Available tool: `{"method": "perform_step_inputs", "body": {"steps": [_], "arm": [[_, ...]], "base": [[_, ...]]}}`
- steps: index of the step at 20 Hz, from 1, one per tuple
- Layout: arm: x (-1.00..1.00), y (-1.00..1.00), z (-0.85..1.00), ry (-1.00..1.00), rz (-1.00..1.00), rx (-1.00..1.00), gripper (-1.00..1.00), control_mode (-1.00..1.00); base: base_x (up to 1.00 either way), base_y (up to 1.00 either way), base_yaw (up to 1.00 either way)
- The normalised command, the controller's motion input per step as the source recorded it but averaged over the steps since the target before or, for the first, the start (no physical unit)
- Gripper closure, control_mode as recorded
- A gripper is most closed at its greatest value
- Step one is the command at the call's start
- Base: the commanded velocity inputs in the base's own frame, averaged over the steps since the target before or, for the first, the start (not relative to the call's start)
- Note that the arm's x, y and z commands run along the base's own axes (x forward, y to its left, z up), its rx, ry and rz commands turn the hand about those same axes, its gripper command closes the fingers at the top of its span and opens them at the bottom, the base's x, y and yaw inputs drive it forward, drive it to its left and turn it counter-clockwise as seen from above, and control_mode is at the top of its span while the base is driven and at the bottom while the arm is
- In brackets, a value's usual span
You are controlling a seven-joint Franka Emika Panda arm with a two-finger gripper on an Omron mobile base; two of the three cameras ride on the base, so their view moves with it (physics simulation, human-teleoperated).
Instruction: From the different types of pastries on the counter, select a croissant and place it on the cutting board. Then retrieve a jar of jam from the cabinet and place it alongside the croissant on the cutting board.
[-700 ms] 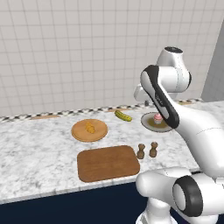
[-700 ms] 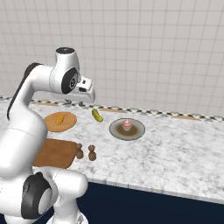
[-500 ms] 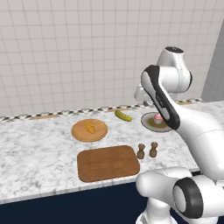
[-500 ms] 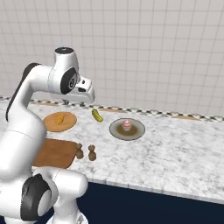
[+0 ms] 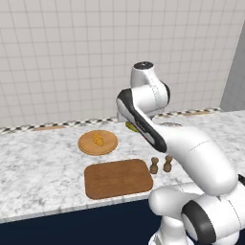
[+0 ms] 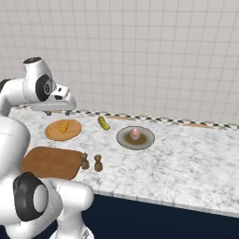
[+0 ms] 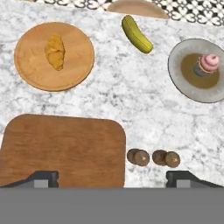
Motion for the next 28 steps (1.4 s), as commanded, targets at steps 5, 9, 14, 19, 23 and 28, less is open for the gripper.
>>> {"method": "perform_step_inputs", "body": {"steps": [5, 9, 14, 19, 23, 28], "arm": [[0.67, 0.96, -0.51, 0.16, 0.00, -0.01, -1.00, -1.00], [0.48, 0.76, -0.69, 0.17, 0.00, 0.00, -1.00, -1.00], [0.69, 0.43, -0.58, 0.12, -0.01, 0.00, -1.00, -1.00], [0.71, 0.06, -0.46, 0.01, -0.03, 0.00, -1.00, -1.00], [0.61, 0.04, -0.45, 0.04, -0.06, 0.00, -1.00, -1.00], [0.56, 0.08, -0.40, 0.03, -0.06, 0.00, -1.00, -1.00]], "base": [[0.00, 0.00, 0.00], [0.00, 0.00, 0.00], [0.00, 0.00, 0.00], [0.00, 0.00, 0.00], [0.00, 0.00, 0.00], [0.00, 0.00, 0.00]]}}
